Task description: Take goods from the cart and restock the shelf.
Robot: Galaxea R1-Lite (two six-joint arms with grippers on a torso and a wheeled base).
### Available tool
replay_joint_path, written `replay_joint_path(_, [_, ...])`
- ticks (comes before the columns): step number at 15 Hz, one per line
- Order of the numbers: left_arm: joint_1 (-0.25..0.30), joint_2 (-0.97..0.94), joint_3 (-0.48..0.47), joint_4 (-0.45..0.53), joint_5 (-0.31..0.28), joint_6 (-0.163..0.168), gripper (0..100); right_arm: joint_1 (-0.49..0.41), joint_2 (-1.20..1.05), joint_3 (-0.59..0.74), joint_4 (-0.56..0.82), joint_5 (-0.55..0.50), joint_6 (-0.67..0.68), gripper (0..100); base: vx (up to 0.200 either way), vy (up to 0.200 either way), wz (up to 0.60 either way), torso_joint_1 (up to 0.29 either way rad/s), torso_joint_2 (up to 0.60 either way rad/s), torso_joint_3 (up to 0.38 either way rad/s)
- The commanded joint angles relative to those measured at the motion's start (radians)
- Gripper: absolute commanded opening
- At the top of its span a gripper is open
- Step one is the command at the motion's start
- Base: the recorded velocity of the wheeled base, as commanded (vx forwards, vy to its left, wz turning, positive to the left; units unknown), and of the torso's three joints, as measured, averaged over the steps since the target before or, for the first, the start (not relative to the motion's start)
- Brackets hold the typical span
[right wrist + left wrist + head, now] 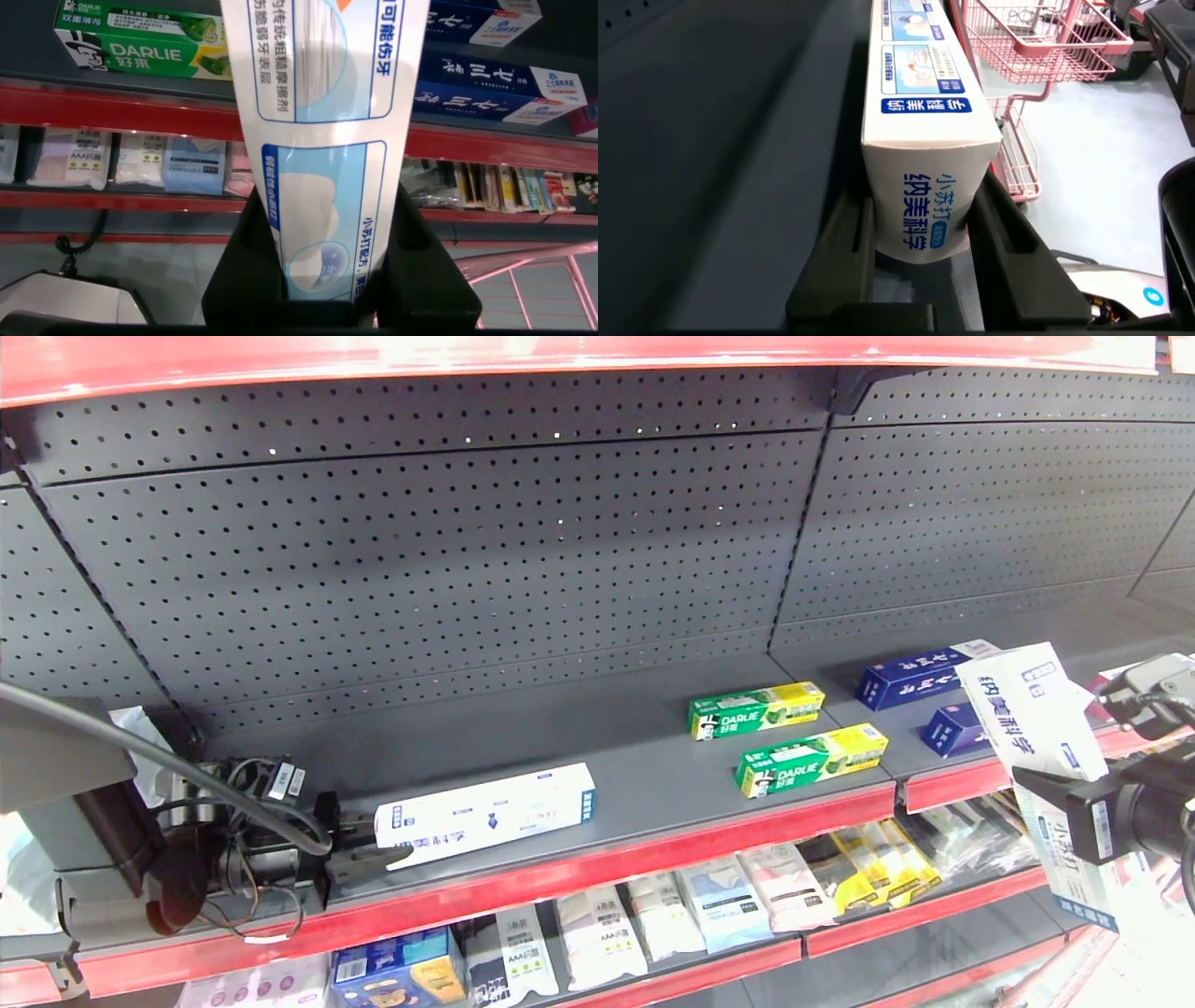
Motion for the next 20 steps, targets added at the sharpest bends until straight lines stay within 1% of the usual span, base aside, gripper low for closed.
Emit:
replay_joint_path(1, [0.002,-0.006,0.002,-0.002,0.000,-0.003,0,0.000,0.000,-0.005,0.000,0.000,-0.013,0,0.000,0.000,0.00,0.000,0.00,0.000])
replay_joint_path(6, [0.002,-0.020,0.011,0.001,-0.002,-0.003,0,0.000,0.009,-0.021,0.000,0.000,-0.019,0,0.000,0.000,0.00,0.000,0.00,0.000])
replay_joint_path(7, [0.000,-0.026,0.026,0.000,-0.002,-0.003,0,0.000,0.009,-0.020,0.000,0.000,-0.020,0,0.000,0.000,0.00,0.000,0.00,0.000])
replay_joint_path(12, [-0.006,-0.025,0.025,0.001,-0.006,-0.003,0,0.002,0.016,-0.021,0.000,0.000,-0.020,0,0.000,0.000,0.00,0.000,0.00,0.000])
replay_joint_path(17, [-0.006,-0.025,0.025,0.000,0.003,-0.011,0,0.002,0.018,-0.021,0.000,0.000,-0.020,0,0.000,0.000,0.00,0.000,0.00,0.000])
replay_joint_path(19, [-0.006,-0.025,0.029,0.000,0.003,-0.017,0,0.002,0.024,-0.023,0.000,0.000,-0.020,0,0.000,0.000,0.00,0.000,0.00,0.000])
replay_joint_path(20, [-0.006,-0.025,0.035,0.000,0.003,-0.026,0,0.002,0.026,-0.021,0.000,0.000,-0.020,0,0.000,0.000,0.00,0.000,0.00,0.000])
